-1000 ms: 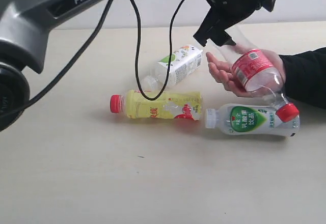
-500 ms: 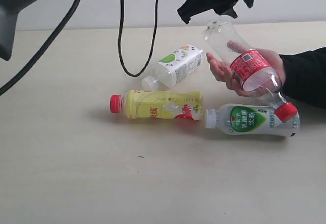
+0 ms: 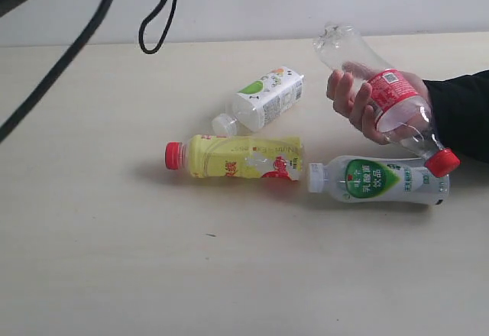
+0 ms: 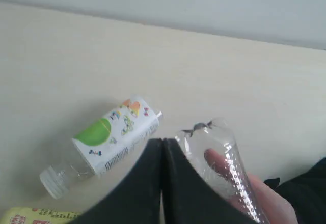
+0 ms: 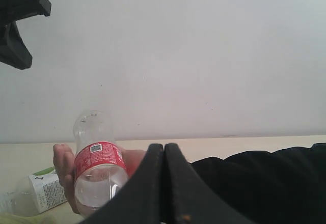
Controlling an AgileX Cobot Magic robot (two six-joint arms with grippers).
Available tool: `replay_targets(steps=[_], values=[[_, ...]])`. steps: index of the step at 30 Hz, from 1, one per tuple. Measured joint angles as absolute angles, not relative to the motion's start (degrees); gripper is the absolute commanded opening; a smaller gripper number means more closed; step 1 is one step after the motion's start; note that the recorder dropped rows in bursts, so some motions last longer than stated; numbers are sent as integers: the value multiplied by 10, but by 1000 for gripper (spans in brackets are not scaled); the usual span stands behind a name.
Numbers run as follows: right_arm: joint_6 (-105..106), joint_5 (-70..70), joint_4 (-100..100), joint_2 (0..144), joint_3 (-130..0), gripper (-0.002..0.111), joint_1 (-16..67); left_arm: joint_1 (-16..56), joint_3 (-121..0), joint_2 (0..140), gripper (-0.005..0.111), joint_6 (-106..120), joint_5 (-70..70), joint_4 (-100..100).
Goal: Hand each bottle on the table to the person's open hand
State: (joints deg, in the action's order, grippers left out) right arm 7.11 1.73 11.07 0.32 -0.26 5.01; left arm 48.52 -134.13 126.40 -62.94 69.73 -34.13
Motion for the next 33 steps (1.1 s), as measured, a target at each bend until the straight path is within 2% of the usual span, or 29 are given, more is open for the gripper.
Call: replay_targets(steps=[6, 15, 25, 33], values=[[71, 17, 111, 3, -3, 0, 50, 540, -1307, 1264, 0, -697, 697, -454], [71, 17, 111, 3, -3, 0, 50, 580, -1233, 1259, 0, -745, 697, -603], [71, 17, 111, 3, -3, 0, 50, 592, -998, 1159, 0, -923, 696, -708], [71, 17, 111, 3, -3, 0, 50, 592, -825, 1039, 0, -931, 696, -705]])
